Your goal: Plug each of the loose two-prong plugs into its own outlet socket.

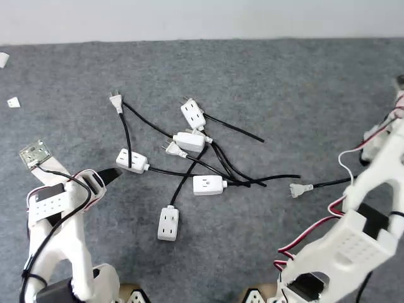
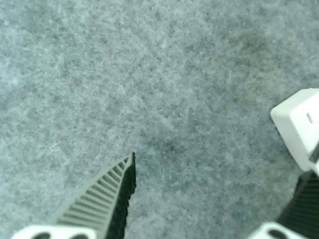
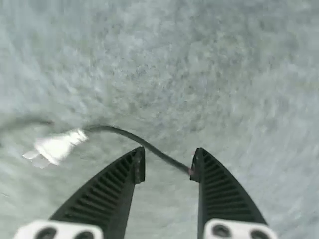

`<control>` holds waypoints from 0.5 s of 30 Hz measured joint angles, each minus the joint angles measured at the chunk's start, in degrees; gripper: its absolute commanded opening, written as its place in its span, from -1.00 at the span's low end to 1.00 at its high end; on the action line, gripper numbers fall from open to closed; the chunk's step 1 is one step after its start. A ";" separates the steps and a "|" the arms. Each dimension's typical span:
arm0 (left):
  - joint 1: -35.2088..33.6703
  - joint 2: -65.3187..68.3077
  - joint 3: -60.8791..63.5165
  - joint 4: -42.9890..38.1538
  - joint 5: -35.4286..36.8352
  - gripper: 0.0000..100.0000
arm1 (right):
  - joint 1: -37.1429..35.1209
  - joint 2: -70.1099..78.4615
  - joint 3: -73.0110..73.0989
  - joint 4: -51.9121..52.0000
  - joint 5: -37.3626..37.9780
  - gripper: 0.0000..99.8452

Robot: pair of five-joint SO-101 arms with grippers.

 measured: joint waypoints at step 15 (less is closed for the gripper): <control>0.00 0.00 0.00 0.00 0.00 -0.09 | -12.40 -3.69 19.87 -0.44 -31.21 -0.86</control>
